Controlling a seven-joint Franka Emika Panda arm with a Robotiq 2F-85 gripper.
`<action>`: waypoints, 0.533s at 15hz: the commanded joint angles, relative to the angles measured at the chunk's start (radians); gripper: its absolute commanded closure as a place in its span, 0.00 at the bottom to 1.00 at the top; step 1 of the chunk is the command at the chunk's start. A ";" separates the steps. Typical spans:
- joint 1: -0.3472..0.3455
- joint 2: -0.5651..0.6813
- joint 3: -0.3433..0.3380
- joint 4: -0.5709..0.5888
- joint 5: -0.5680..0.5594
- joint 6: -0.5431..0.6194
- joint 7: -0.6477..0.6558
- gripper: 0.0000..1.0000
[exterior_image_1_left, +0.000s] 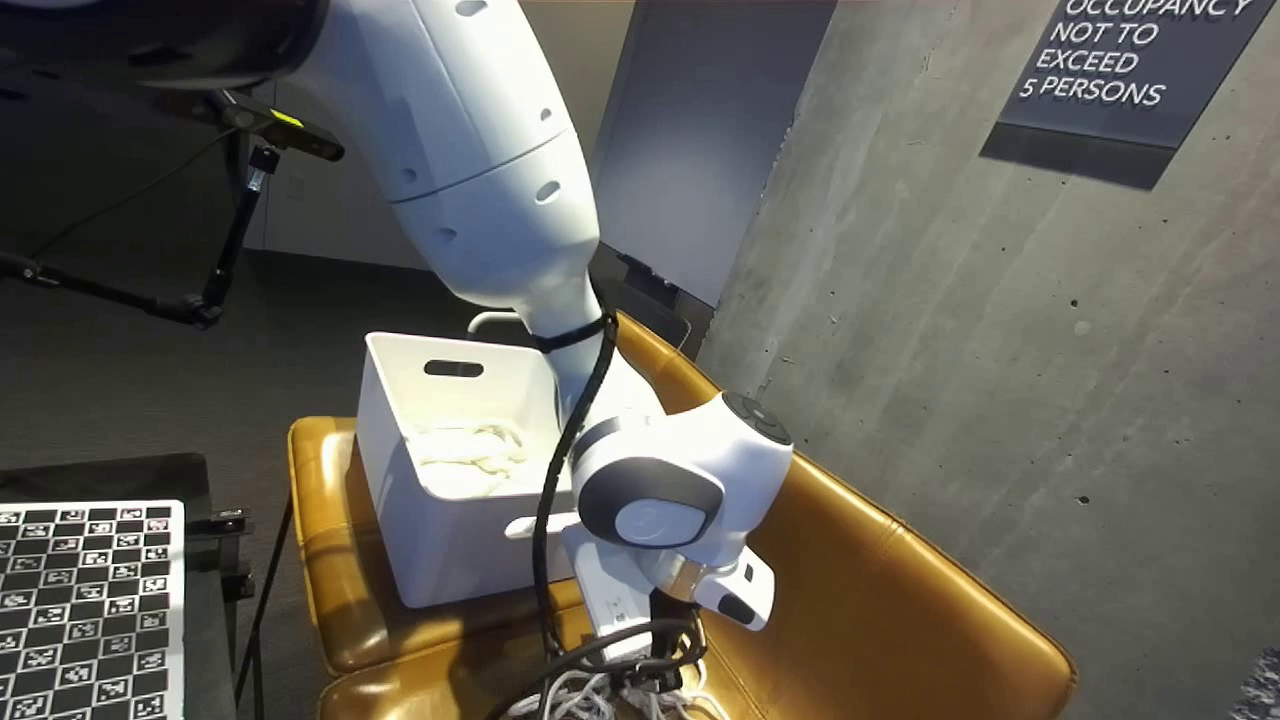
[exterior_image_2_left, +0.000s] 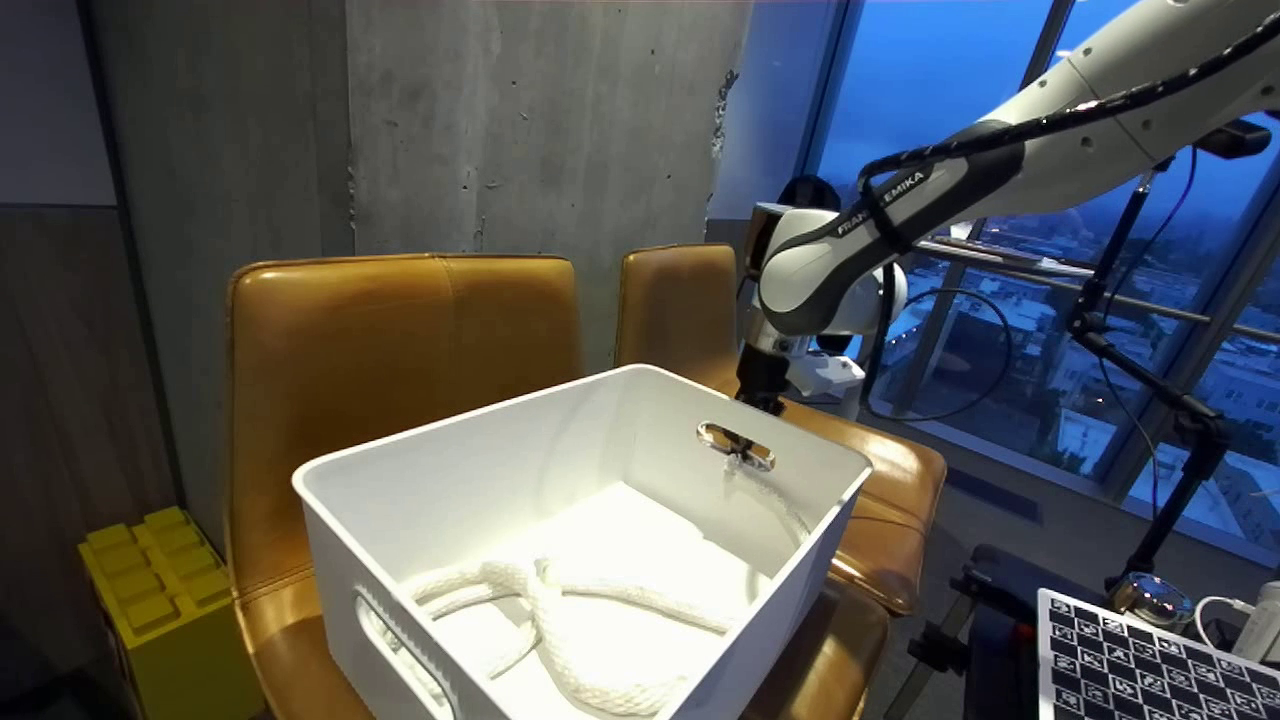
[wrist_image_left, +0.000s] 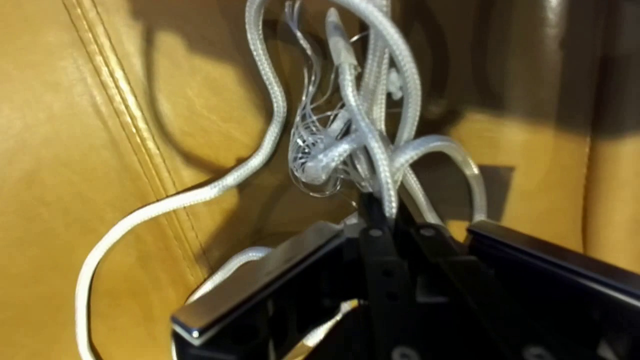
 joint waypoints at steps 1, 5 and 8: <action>0.026 -0.136 -0.007 -0.065 -0.031 -0.056 0.034 0.99; 0.046 -0.298 -0.006 -0.105 -0.052 -0.134 0.029 0.99; 0.049 -0.374 -0.012 -0.110 -0.069 -0.190 0.015 0.99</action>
